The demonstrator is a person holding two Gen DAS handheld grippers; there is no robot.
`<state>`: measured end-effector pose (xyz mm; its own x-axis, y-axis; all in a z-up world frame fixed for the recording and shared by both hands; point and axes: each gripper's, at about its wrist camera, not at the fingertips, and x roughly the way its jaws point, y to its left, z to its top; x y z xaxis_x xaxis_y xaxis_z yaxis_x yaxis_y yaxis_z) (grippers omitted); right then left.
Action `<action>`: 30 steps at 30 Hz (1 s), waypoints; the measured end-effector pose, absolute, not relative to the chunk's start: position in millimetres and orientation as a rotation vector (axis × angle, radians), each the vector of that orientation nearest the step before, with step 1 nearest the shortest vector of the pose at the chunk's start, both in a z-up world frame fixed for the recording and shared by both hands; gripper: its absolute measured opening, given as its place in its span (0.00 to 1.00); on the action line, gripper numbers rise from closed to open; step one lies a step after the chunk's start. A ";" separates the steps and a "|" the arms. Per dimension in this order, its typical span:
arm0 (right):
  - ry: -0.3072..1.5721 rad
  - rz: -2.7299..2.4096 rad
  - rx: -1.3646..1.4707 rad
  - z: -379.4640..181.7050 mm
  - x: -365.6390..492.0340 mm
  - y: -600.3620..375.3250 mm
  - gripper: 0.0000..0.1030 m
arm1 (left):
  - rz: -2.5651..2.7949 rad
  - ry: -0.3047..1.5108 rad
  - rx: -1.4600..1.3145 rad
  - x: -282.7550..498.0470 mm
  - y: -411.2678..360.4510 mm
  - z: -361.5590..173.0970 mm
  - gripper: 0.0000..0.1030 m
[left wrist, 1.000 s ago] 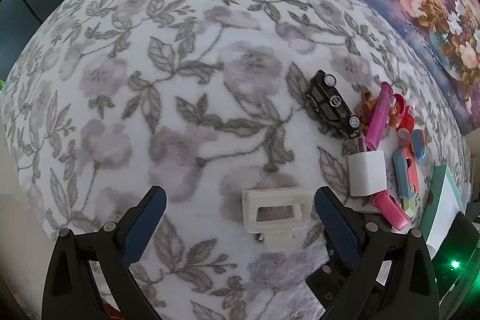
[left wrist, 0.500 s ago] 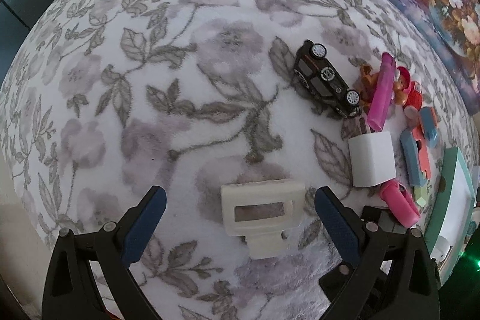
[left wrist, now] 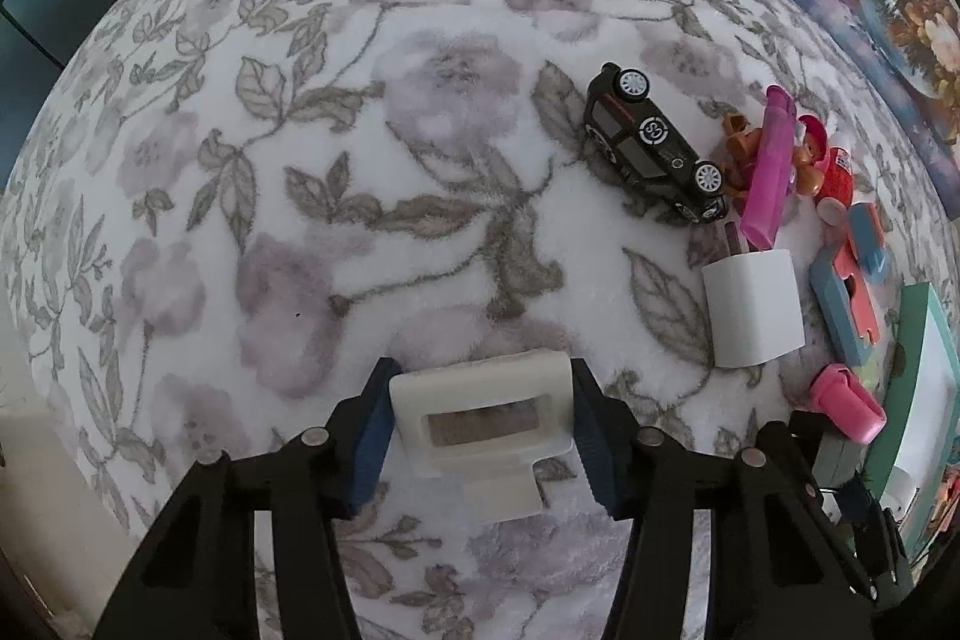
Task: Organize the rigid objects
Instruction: 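Grasp the white plastic clip with the left tool while the right tool grasps the black plug charger, then carry the white clip and black charger over the tray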
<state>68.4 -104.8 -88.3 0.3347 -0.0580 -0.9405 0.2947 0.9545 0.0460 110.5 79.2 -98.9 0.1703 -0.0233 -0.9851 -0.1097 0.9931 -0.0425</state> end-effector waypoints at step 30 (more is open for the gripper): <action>1.072 -0.281 0.472 -1.5 17.9 -190.4 0.68 | -0.033 1.082 0.011 74.1 11.0 22.1 0.55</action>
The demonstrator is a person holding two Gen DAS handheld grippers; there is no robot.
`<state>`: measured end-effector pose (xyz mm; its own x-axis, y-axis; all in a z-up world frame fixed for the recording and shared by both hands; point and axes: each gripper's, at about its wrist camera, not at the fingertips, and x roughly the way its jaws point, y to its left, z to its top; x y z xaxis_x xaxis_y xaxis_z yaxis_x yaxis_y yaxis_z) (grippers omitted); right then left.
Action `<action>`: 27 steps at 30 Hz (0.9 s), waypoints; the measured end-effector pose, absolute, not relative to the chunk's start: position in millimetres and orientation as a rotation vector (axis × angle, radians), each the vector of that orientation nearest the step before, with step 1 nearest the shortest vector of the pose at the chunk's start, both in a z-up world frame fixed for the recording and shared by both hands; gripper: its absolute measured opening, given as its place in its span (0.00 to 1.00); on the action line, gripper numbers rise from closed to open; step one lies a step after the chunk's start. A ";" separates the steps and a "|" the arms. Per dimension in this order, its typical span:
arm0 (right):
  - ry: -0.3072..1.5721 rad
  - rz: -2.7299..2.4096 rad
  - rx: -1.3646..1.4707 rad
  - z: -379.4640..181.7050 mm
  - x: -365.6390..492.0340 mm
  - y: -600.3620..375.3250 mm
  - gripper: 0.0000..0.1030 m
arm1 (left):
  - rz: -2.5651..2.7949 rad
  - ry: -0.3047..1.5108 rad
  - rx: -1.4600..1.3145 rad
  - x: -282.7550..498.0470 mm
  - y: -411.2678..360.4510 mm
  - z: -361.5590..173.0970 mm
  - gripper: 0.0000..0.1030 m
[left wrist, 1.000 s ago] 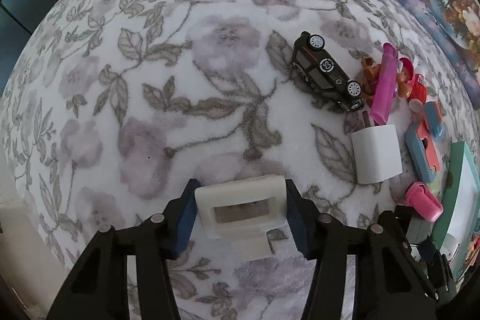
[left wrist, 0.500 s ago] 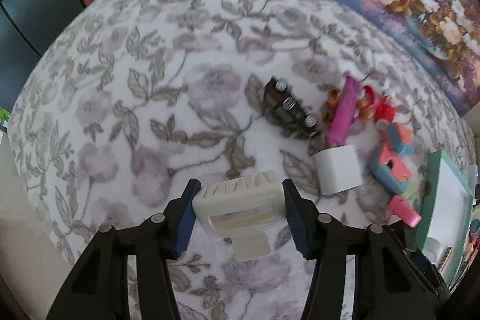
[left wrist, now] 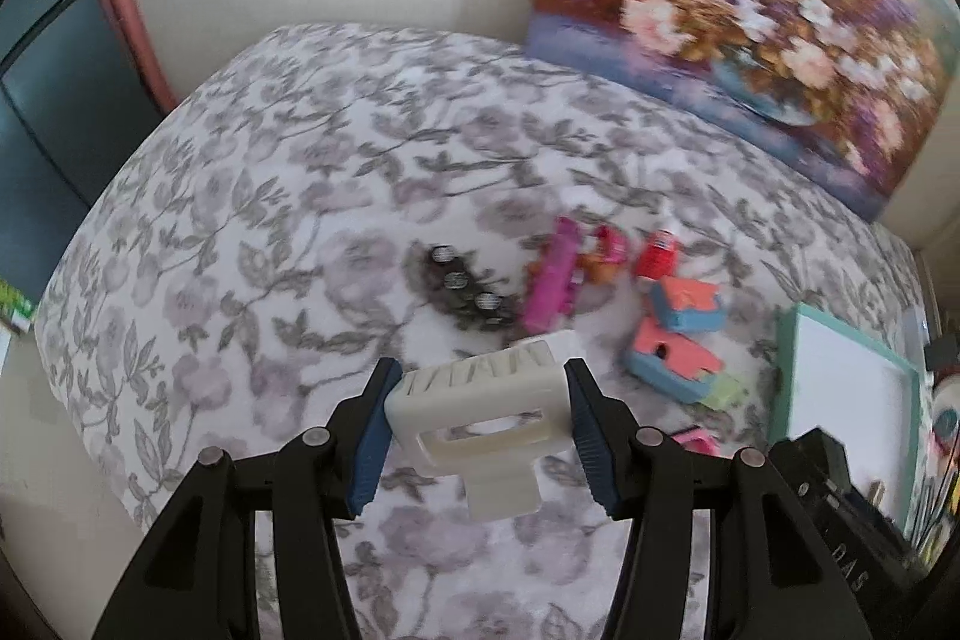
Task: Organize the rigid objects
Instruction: 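Carry the white clip and black charger over the tray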
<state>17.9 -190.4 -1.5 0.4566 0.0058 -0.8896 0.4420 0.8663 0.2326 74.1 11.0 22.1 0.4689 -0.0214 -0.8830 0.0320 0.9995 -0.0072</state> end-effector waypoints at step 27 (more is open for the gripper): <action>1.018 -0.672 0.705 -23.2 -70.3 -377.2 0.68 | -0.439 1.024 0.339 19.7 -213.2 -5.4 0.55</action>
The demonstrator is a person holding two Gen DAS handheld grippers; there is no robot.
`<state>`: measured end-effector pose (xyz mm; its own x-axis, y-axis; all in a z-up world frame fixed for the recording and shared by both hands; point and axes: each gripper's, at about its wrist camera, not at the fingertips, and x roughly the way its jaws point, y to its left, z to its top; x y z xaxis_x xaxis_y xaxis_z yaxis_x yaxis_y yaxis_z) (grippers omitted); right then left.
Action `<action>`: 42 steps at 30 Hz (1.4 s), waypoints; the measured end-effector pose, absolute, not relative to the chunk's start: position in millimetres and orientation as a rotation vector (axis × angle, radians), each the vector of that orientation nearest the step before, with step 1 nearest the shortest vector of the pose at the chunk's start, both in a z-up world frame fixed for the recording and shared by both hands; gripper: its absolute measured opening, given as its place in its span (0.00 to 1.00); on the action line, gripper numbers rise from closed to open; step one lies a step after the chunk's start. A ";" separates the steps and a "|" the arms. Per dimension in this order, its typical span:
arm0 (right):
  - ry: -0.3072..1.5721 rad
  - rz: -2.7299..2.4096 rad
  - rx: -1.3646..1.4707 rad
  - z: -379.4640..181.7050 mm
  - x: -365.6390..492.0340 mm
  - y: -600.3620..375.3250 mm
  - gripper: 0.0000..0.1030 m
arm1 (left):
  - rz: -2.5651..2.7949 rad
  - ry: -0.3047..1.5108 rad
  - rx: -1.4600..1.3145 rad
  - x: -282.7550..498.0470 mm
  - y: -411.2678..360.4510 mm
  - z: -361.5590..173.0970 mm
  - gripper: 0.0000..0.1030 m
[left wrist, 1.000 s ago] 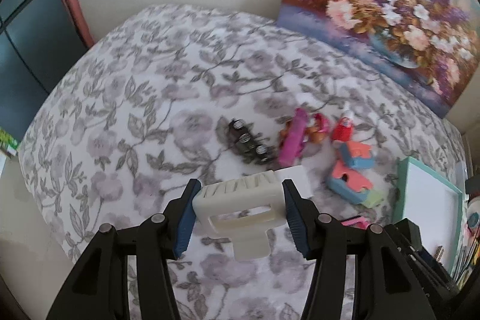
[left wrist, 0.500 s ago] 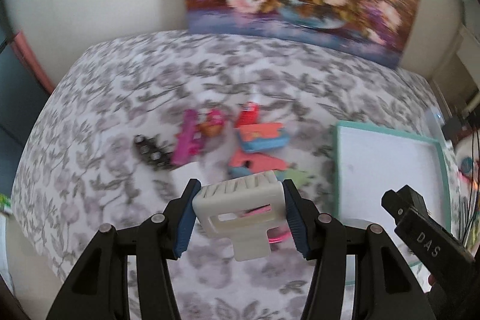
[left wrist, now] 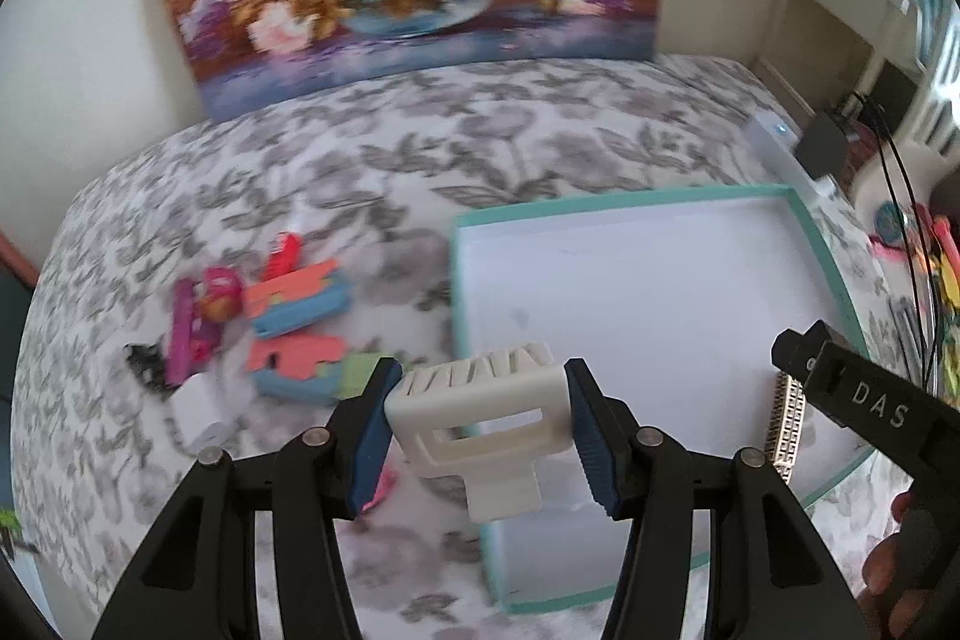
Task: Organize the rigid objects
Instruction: 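Carry the white clip and black charger over the tray, then open both tools to drop the clip and charger into the tray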
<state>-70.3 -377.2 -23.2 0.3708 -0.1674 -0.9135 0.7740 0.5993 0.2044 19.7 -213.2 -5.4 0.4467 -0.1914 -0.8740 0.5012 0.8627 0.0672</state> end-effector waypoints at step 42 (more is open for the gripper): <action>1.080 -0.688 0.618 -31.1 -66.2 -374.7 0.81 | -0.409 1.066 0.331 24.7 -225.1 -26.9 0.81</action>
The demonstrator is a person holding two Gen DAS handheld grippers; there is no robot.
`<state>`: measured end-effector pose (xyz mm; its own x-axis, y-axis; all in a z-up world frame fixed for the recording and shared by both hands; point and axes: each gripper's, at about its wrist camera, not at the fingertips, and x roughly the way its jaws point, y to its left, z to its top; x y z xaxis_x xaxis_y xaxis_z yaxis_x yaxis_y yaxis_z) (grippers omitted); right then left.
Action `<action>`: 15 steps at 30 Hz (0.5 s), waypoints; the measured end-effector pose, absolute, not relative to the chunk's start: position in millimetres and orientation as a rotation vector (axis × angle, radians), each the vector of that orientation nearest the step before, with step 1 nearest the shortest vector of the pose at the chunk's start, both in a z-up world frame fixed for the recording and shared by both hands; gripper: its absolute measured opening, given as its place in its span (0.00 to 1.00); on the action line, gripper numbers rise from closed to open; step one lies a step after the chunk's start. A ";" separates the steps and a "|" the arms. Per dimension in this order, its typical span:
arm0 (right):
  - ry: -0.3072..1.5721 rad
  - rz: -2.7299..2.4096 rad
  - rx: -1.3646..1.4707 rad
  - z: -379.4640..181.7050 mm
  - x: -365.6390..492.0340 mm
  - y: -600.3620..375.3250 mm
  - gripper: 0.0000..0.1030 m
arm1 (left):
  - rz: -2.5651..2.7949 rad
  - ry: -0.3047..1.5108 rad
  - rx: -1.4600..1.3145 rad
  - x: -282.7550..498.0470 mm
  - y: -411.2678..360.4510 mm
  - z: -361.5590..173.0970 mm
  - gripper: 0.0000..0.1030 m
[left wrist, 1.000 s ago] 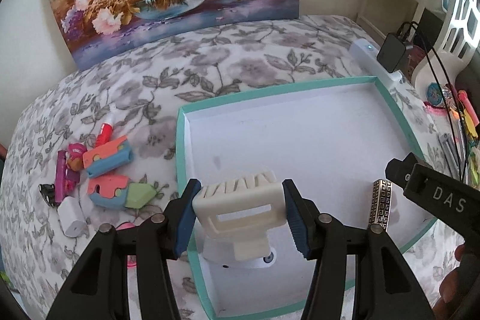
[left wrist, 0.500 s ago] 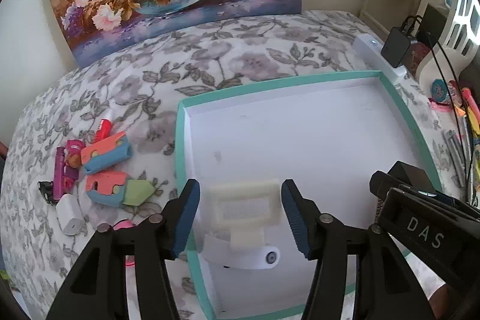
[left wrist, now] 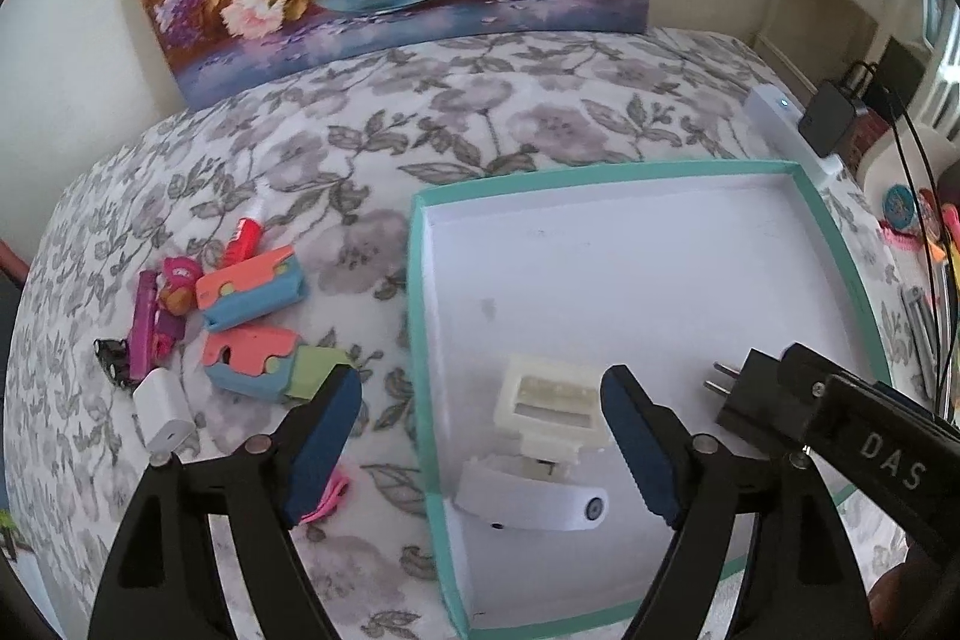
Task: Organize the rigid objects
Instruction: 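Open both tools to drop the clip and charger into the tray, then move both tools back toward the pink band watch and white cube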
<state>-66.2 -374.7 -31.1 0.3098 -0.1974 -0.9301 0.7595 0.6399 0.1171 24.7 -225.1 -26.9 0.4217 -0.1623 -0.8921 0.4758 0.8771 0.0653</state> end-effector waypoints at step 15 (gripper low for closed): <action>1.094 -0.713 0.571 -32.0 -61.5 -368.6 1.00 | -0.157 1.189 0.102 75.6 -133.8 -29.2 0.88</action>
<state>-61.5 -368.6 -32.0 0.2818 -0.2324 -0.9309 0.7579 0.6488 0.0675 75.6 -133.8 -29.2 0.3635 -0.0678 -0.9291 0.1752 0.9845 -0.0033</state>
